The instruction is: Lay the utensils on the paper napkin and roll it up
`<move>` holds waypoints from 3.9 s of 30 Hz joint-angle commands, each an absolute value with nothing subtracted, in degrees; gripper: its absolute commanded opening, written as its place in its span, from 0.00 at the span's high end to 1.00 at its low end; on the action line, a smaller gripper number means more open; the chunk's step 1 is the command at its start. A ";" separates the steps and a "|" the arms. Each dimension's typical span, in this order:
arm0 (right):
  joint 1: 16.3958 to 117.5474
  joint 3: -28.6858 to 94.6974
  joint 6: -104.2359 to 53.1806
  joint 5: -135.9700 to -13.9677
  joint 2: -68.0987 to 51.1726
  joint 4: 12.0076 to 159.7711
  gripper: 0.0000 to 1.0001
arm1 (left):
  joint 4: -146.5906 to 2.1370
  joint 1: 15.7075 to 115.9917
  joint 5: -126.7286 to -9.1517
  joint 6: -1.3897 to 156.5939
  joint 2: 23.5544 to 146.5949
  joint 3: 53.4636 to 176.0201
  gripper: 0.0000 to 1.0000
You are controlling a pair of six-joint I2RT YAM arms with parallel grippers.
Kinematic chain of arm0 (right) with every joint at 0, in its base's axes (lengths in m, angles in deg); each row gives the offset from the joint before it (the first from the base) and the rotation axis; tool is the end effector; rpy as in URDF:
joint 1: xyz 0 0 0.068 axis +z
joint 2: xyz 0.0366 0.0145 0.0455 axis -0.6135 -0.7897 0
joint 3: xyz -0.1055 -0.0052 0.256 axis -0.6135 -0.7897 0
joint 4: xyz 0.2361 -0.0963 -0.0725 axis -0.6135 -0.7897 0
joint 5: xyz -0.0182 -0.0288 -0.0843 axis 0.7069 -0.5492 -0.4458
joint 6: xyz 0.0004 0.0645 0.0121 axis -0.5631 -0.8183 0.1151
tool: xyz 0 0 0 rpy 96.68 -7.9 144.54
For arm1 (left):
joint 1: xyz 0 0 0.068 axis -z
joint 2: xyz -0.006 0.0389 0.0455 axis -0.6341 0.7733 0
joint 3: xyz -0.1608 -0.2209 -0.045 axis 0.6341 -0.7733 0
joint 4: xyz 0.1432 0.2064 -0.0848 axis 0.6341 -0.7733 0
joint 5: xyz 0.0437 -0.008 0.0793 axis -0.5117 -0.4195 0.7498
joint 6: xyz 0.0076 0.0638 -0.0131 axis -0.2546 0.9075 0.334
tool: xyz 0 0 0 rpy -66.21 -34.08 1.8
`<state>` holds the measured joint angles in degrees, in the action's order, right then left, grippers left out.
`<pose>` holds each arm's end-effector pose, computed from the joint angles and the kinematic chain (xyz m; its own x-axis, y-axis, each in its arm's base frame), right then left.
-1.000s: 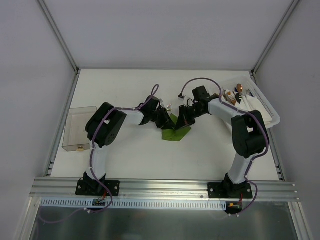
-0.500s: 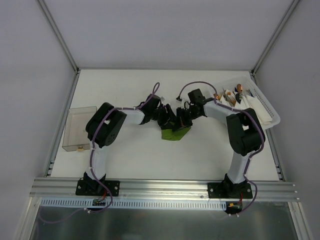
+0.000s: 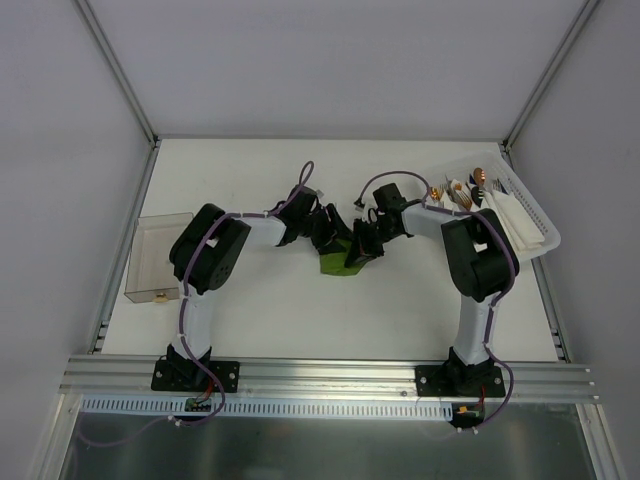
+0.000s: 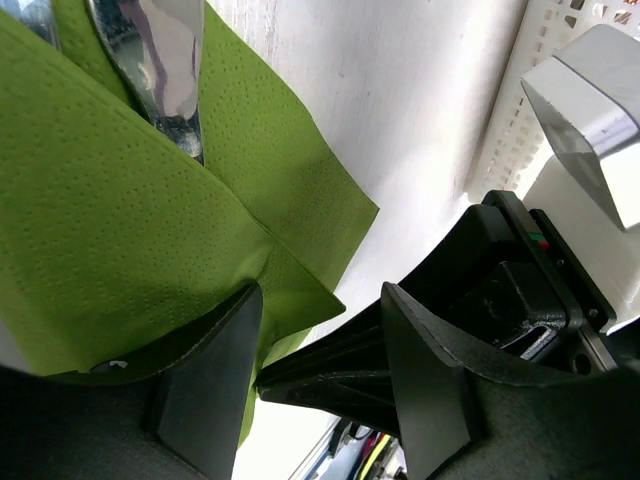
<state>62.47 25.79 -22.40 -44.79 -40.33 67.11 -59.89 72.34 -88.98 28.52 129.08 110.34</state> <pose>0.3455 0.1931 0.1256 -0.8516 -0.3344 -0.4036 -0.5206 0.6286 0.5778 0.3621 -0.2652 0.1172 -0.9474 -0.2913 -0.1323 -0.0492 0.5413 -0.8394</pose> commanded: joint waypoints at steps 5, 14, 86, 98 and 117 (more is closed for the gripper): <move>62.89 27.16 -24.69 -48.94 -42.69 71.81 1.00 | -68.79 73.36 -85.08 31.88 130.61 108.49 0.46; 62.89 27.42 -25.13 -50.09 -44.45 70.66 1.00 | -69.14 73.45 -84.99 32.32 126.92 108.40 0.47; 64.65 29.09 -29.61 -43.41 -39.88 75.76 1.00 | -75.47 72.40 -80.86 34.95 131.22 117.19 0.81; 64.56 28.56 -31.37 -48.60 -43.57 74.27 1.00 | -74.51 71.08 -83.49 37.32 129.03 116.14 0.75; 64.21 27.25 -32.51 -49.39 -44.89 71.98 1.00 | -77.49 69.76 -79.72 42.25 119.18 116.14 0.70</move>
<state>64.19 27.48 -32.30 -46.40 -43.34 74.34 -75.13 70.22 -81.39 40.82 119.38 114.65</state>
